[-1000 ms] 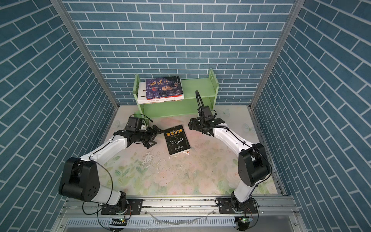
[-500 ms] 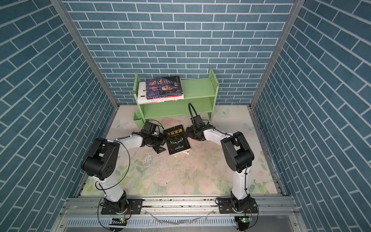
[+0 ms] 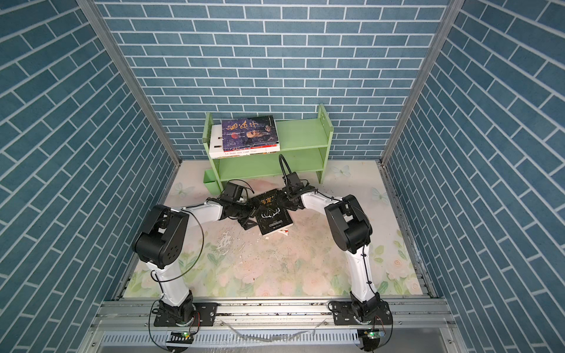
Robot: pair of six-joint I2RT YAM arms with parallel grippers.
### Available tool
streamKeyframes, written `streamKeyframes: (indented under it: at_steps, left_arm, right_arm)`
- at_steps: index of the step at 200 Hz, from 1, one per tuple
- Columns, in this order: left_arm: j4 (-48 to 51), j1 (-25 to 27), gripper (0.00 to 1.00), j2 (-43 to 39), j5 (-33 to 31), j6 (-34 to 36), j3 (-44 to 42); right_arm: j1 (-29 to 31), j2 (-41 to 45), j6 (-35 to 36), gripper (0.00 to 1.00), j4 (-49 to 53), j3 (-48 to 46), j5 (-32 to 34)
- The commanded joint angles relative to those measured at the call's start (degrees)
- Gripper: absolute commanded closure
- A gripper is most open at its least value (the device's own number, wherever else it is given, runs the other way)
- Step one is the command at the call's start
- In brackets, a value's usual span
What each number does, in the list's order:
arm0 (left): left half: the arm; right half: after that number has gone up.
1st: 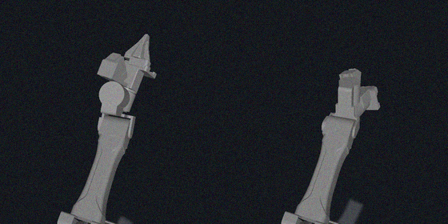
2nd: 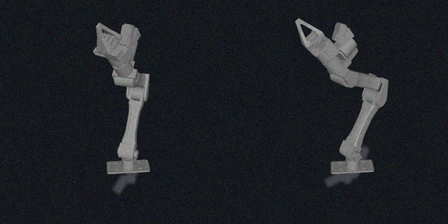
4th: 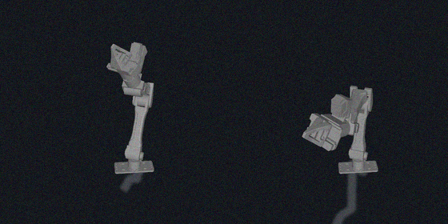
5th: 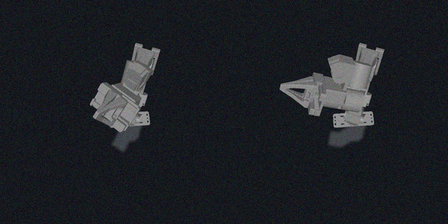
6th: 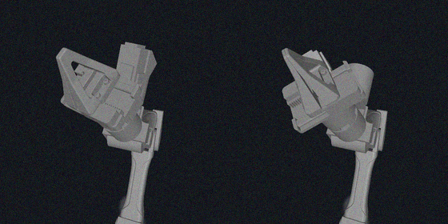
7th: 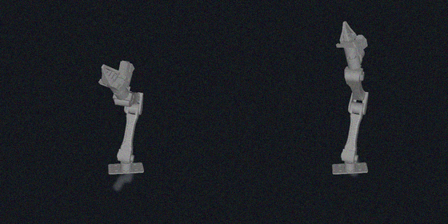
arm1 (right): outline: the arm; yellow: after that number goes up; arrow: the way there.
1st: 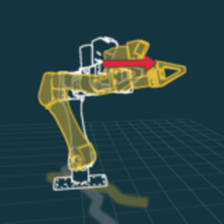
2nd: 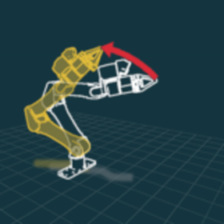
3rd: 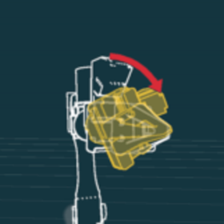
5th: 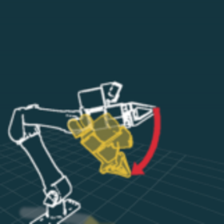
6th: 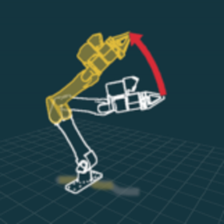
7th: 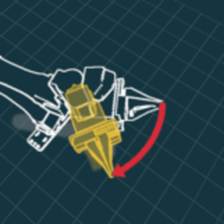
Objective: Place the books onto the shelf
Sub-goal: 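Grasp the black book edges with both grippers and lift it upright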
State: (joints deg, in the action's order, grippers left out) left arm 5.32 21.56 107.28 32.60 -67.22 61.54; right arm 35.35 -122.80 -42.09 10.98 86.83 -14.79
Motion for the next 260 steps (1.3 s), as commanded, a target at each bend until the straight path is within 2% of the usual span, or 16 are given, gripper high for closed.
streamKeyframes:
  at_steps: [1,26,50,65,84,119,137,178,193,206,231,250,260]
  left_arm:
    - [-1.5,1.8,0.06,2.8,-0.3,0.2,0.1]
    - [-14.9,2.2,0.09,1.5,2.4,-4.3,-1.3]
    - [-37.1,2.2,0.1,0.0,2.4,-11.9,-4.8]
    - [-45.0,2.2,0.14,0.0,1.9,-15.0,-5.9]
    - [-52.0,2.3,0.2,0.1,0.6,-17.5,-7.5]
    - [-59.0,2.3,0.24,-0.9,-2.1,-20.7,-12.4]
    - [-57.0,2.3,0.25,-2.2,-2.5,-19.8,-14.0]
    - [-42.6,2.3,0.31,-6.0,-2.5,-15.3,-15.3]
    - [-36.2,2.3,0.37,-7.9,-2.6,-12.7,-15.1]
    - [-31.0,2.3,0.45,-9.6,-3.0,-10.4,-14.9]
    - [-21.9,2.3,0.69,-11.2,-3.0,-6.5,-13.5]
    - [-18.6,2.4,0.86,-11.0,-2.6,-5.5,-12.8]
    - [-17.9,2.4,0.9,-11.1,-2.4,-5.5,-12.8]
  right_arm:
    - [1.2,-2.4,0.2,0.29,4.3,3.7,-5.1]
    - [1.2,-5.2,0.0,0.29,5.5,5.3,-8.4]
    - [1.2,-5.9,0.0,0.3,5.9,5.7,-11.3]
    - [1.2,-5.9,-0.1,0.3,5.8,5.6,-12.6]
    - [1.3,-5.7,-0.3,0.31,5.6,5.2,-13.6]
    - [1.1,-4.4,-0.9,0.31,5.0,2.8,-12.8]
    - [1.2,-3.8,-1.2,0.31,4.6,1.6,-12.1]
    - [1.1,-3.2,-1.8,0.31,4.2,0.5,-10.2]
    - [1.2,-3.2,-2.1,0.31,4.1,0.6,-9.7]
    - [1.2,-3.2,-2.4,0.31,3.8,0.5,-9.4]
    - [1.0,-1.0,-2.9,0.31,3.4,0.4,-8.8]
    - [0.8,0.2,-4.2,0.31,2.2,-0.1,-8.5]
    - [0.7,1.4,-5.2,0.31,1.4,-0.5,-8.2]
